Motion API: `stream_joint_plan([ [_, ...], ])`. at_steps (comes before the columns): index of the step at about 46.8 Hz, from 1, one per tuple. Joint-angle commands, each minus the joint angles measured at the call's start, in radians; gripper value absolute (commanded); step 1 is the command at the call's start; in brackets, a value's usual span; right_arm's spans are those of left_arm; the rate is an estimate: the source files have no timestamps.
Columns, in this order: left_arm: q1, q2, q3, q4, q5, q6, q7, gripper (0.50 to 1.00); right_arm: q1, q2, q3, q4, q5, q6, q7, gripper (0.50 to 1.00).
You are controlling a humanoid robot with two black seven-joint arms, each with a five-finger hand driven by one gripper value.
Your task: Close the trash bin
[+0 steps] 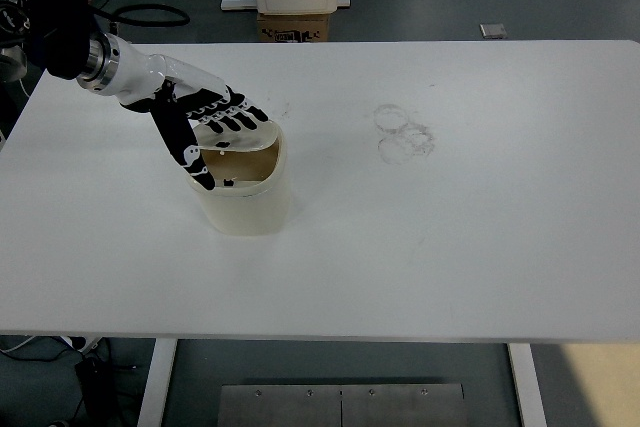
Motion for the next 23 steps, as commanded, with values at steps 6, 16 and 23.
stream_joint_plan([
  [6,0.028,-0.002,0.006,-0.001,0.013,-0.013,0.002,1.000,0.000,0.000,-0.001,0.000,0.000,0.000,0.000,0.991],
  [16,0.044,-0.006,0.007,-0.003,0.013,-0.013,0.002,1.000,-0.001,0.000,-0.001,0.000,0.000,0.000,0.000,0.991],
  [23,0.042,-0.006,0.007,-0.003,0.013,-0.013,0.002,1.000,0.000,0.000,0.001,0.000,0.002,0.000,0.000,0.991],
])
